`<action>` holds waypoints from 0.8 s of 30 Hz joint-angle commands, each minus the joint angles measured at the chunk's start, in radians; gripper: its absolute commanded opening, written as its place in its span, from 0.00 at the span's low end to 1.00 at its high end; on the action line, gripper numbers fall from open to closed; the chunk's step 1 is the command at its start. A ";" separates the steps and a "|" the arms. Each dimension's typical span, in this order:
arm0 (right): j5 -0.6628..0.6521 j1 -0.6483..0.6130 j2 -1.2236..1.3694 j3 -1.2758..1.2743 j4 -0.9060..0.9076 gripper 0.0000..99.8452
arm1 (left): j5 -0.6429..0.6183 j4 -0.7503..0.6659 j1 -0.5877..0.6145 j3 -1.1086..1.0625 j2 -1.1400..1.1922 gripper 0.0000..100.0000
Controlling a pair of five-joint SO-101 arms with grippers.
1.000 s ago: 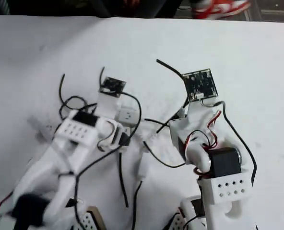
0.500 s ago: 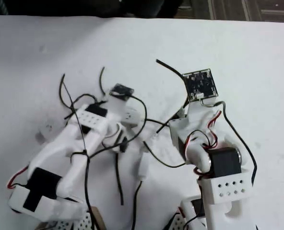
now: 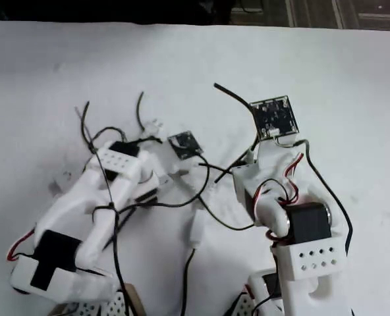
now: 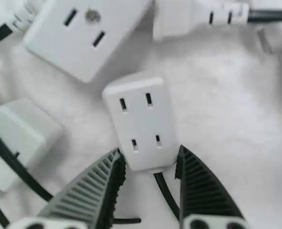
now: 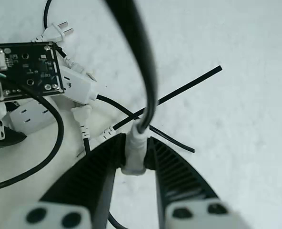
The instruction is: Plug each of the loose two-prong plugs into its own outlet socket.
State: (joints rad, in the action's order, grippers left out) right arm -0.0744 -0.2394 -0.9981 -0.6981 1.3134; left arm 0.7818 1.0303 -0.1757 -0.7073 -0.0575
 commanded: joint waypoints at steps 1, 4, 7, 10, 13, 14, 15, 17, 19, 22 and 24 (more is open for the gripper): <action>0.000 0.012 -0.019 0.003 0.004 0.02 | 0.038 -0.002 0.038 0.026 -0.001 0.14; 0.000 0.008 -0.019 0.003 0.001 0.02 | -0.014 0.017 0.038 0.026 -0.007 0.21; 0.003 0.004 -0.019 0.003 -0.001 0.02 | -0.083 0.020 0.038 0.021 -0.071 0.24; 0.002 0.004 -0.019 0.003 -0.001 0.02 | -0.107 0.068 0.038 0.025 -0.173 0.25; -0.002 0.007 -0.019 0.003 -0.001 0.02 | -0.110 0.121 0.042 0.023 -0.292 0.27; -0.002 0.007 -0.019 0.003 -0.001 0.02 | -0.115 0.137 0.058 0.021 -0.331 0.27; -0.002 0.007 -0.019 0.003 -0.001 0.02 | -0.132 0.146 0.076 0.025 -0.360 0.27; -0.002 0.004 -0.013 0.003 -0.001 0.02 | -0.161 0.152 0.137 0.025 -0.417 0.27; -0.002 0.002 -0.012 0.003 -0.001 0.02 | -0.187 0.153 0.211 0.023 -0.453 0.29; 0.003 0.002 -0.012 0.003 -0.002 0.02 | -0.229 0.153 0.329 0.020 -0.472 0.30; 0.002 -0.002 -0.012 0.003 -0.002 0.02 | -0.244 0.153 0.406 0.017 -0.472 0.30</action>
State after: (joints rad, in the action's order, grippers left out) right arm -0.0744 -0.2394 -0.9981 -0.6981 1.3134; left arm 0.5669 1.1792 0.1327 -0.7089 -0.4918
